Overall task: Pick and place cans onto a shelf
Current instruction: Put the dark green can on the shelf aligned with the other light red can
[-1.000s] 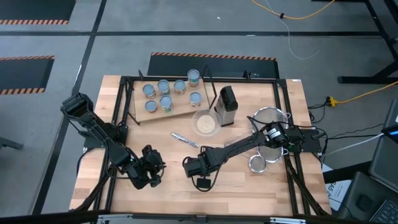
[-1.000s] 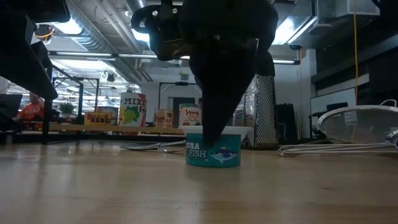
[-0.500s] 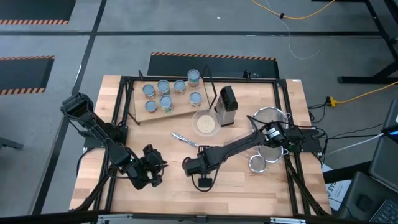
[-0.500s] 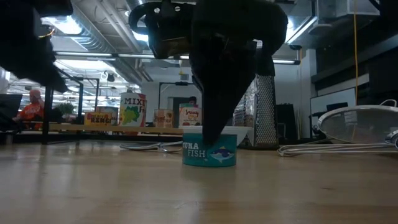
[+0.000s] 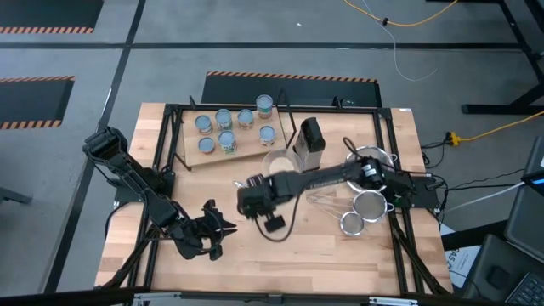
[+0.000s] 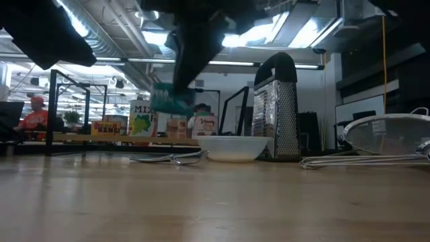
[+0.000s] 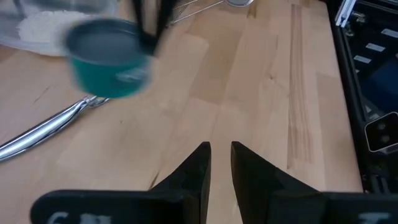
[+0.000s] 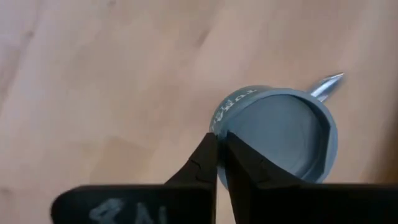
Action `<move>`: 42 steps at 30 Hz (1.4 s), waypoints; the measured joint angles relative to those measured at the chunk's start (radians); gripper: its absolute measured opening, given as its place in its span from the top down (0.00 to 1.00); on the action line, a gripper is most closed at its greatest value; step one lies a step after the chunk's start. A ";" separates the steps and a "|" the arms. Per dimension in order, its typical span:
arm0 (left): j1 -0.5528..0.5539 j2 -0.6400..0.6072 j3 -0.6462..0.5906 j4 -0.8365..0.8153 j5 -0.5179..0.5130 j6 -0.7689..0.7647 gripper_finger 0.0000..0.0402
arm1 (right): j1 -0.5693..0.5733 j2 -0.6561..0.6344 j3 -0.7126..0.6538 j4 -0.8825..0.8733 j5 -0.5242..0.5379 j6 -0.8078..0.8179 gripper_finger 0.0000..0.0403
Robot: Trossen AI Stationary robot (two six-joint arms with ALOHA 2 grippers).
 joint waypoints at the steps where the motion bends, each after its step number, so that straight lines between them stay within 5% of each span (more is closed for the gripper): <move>1: 0.000 0.000 0.000 0.001 0.000 0.000 0.86 | -0.018 0.000 0.017 -0.001 0.000 -0.040 0.96; 19: 0.000 0.000 0.000 0.004 0.002 -0.007 0.86 | -0.373 -0.004 0.068 0.088 -0.043 -0.389 0.95; 42: 0.000 0.000 0.000 0.013 0.022 -0.008 0.86 | -0.457 0.094 0.067 0.171 -0.124 -0.433 0.95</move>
